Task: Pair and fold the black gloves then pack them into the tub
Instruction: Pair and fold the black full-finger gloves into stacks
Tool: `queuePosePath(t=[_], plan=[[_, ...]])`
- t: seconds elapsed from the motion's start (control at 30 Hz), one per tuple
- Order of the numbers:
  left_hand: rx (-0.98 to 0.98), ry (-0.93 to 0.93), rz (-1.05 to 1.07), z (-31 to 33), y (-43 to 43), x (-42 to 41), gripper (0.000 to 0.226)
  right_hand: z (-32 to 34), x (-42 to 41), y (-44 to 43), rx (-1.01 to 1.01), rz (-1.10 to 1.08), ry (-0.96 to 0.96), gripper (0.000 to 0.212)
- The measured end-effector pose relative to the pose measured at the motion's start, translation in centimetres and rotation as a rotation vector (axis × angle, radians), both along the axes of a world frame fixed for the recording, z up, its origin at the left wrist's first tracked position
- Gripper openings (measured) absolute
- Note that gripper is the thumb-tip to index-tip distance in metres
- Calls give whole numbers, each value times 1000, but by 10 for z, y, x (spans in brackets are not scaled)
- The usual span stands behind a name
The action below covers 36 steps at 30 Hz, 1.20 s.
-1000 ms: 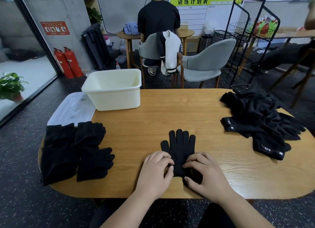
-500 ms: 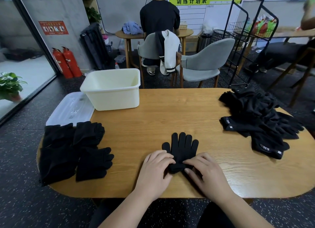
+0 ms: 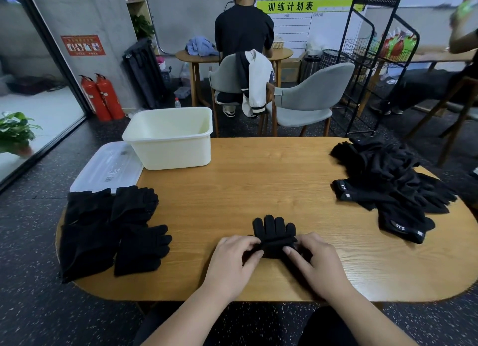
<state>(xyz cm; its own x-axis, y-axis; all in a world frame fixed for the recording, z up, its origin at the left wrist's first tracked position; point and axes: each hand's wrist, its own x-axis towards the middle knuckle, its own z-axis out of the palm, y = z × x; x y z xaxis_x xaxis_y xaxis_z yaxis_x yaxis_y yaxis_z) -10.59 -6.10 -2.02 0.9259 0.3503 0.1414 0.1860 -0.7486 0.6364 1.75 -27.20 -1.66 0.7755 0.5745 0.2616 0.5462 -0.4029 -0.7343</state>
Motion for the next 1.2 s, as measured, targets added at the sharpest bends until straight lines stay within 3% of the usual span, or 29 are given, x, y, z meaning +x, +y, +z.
queuePosePath(t=[0.17, 0.3, 0.43, 0.57, 0.73, 0.83, 0.93, 1.1, 1.2], plan=[[-101, 9, 89, 10, -3, 9, 40, 3, 6, 8, 8, -79, 216, 14], [-62, 16, 163, 14, -12, 18, 42, 9, 6, 17, 50, -160, 286, 13], [53, -13, 175, 13, -19, 22, 38, 3, 4, 21, 23, -256, 181, 17], [195, -36, 106, 8, -21, 24, 21, -7, 0, 26, -103, -315, -43, 23], [394, 14, -108, 0, -25, 16, 47, -21, -4, 30, -364, -214, -398, 51], [437, 257, -239, 3, -30, 0, 70, -20, -3, 35, -505, -105, -323, 49], [526, 378, -286, 6, -28, -5, 80, -20, 0, 39, -622, -42, -262, 61], [562, 411, -328, 8, -21, -1, 86, -10, 2, 39, -664, -4, -234, 67], [574, 379, -332, 12, -12, -5, 81, -11, 2, 35, -585, -7, -262, 58]])
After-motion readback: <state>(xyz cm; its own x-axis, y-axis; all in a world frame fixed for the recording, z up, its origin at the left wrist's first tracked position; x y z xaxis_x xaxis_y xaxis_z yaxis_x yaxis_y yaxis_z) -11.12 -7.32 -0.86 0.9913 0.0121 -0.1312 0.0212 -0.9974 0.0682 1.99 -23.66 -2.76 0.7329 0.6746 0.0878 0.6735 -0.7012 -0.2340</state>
